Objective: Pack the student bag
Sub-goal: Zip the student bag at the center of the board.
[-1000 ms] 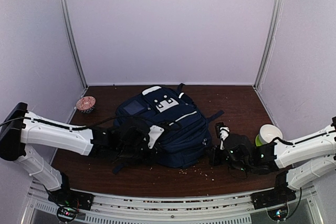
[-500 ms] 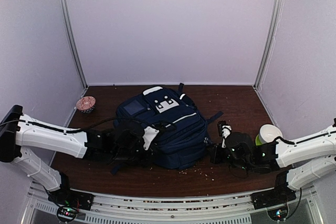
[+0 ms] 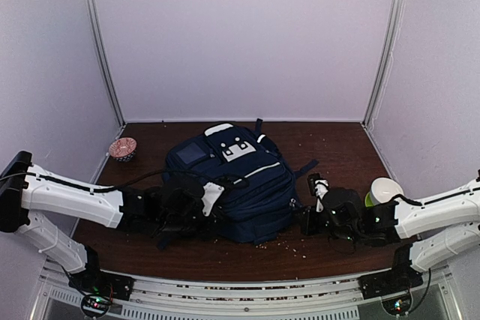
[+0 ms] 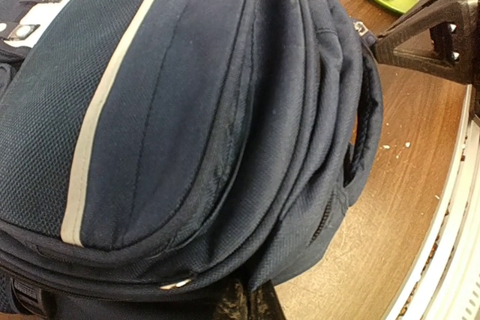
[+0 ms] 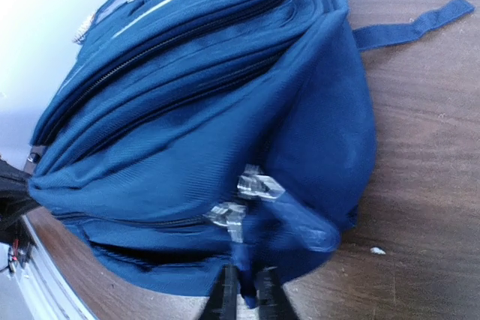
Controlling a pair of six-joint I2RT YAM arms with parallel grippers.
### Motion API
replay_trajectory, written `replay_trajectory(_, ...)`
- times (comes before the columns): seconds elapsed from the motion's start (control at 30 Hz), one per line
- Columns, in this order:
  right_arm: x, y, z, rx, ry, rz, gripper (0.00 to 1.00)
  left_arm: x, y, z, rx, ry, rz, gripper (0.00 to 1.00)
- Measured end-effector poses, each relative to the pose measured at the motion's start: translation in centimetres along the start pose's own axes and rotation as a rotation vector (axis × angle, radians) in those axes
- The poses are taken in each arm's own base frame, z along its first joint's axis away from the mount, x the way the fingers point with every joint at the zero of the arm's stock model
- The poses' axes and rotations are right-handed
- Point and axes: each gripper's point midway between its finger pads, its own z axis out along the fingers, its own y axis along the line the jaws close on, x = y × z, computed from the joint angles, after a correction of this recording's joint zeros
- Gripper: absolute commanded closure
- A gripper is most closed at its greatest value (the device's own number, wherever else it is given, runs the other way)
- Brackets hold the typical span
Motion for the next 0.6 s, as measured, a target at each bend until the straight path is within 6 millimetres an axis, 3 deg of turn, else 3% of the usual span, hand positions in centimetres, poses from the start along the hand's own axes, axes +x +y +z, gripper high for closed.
replay_trajectory(0.13, -0.4, -0.8, -0.4, 0.04, 0.017, -0.03, 0.56, 0.7, 0.6, -0.4, -0.025, 0.01, -0.008, 1.0)
replay_trajectory(0.33, -2.2, 0.0, -2.3, 0.016, 0.001, -0.043, 0.38, 1.6, 1.6, -1.2, -0.058, 0.017, -0.027, 1.0)
replay_trajectory(0.37, -2.8, 0.4, -2.7, -0.001, -0.009, -0.036, 0.35, 1.7, 1.7, -1.3, -0.063, 0.017, -0.031, 0.88)
replay_trajectory(0.47, -4.5, 1.2, -3.3, -0.035, -0.039, 0.012, 0.29, 2.0, 2.2, -2.1, -0.079, 0.022, -0.046, 0.38)
replay_trajectory(0.57, -6.0, 1.3, -3.3, -0.055, -0.064, 0.075, 0.29, 2.6, 2.6, -3.5, -0.083, 0.026, -0.063, 0.07)
replay_trajectory(0.6, -6.5, 1.0, -3.2, -0.053, -0.074, 0.094, 0.29, 3.4, 2.9, -4.0, -0.086, 0.044, -0.073, 0.03)
